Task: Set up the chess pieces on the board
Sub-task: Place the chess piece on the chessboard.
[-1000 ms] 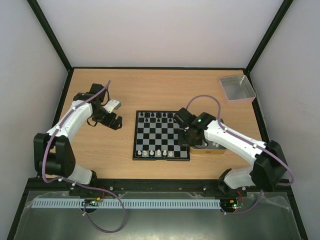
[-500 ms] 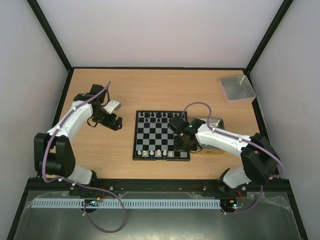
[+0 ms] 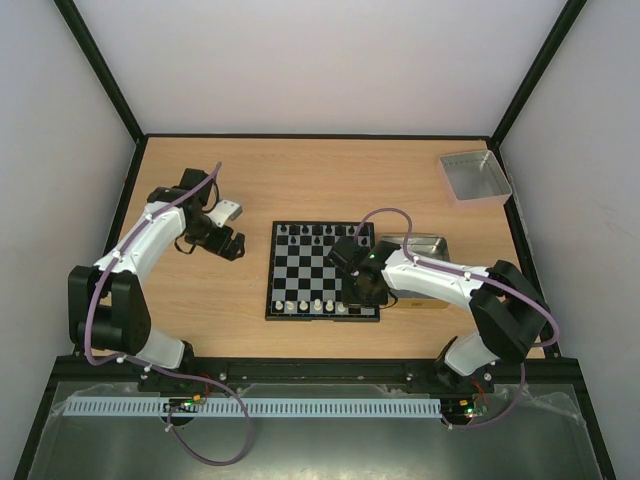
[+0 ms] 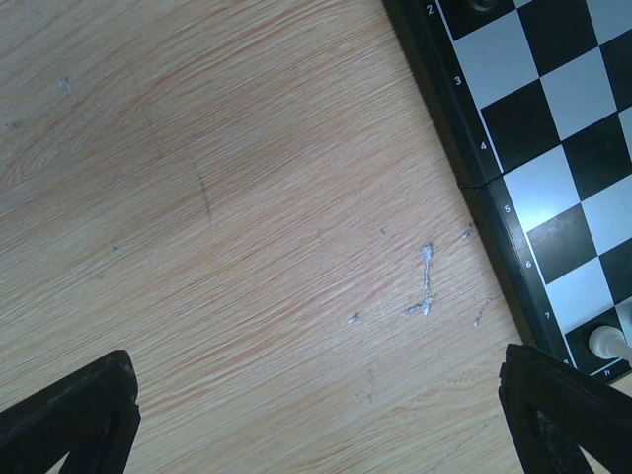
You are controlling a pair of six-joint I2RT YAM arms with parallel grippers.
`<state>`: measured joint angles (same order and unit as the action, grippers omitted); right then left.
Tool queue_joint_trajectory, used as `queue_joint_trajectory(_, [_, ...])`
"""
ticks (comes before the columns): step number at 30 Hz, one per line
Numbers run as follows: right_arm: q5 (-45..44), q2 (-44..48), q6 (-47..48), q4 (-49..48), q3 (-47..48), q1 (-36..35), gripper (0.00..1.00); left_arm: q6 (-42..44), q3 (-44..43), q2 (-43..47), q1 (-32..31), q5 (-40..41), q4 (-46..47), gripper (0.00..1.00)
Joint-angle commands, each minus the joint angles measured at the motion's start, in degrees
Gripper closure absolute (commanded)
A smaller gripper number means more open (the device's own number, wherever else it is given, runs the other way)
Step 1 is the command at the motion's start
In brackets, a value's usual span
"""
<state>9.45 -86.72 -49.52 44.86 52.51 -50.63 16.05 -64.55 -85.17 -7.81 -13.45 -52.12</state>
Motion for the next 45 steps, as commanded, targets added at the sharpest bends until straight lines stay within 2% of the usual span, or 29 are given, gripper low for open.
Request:
queue_joint_trajectory(1, [-0.1,-0.2,-1.2,-0.3,-0.3,-0.5,0.98,-0.4,0.6,0.3,-0.2,-0.3,-0.4,0.01])
queue_joint_trajectory(19, [0.0,-2.1,-0.8,0.4,-0.7,-1.1,0.98,-0.5,1.5,1.6,-0.2,0.0,-0.1,0.01])
queue_joint_trajectory(28, [-0.5,-2.8,-1.0,0.3,0.4,-1.1,0.8,-0.6,1.6,1.5,-0.2,0.0,0.2,0.01])
queue_joint_trajectory(45, [-2.7,-4.2,-1.5,1.6,3.7,-1.1,0.79,-0.6,2.1,1.0,-0.2,0.0,0.9,0.01])
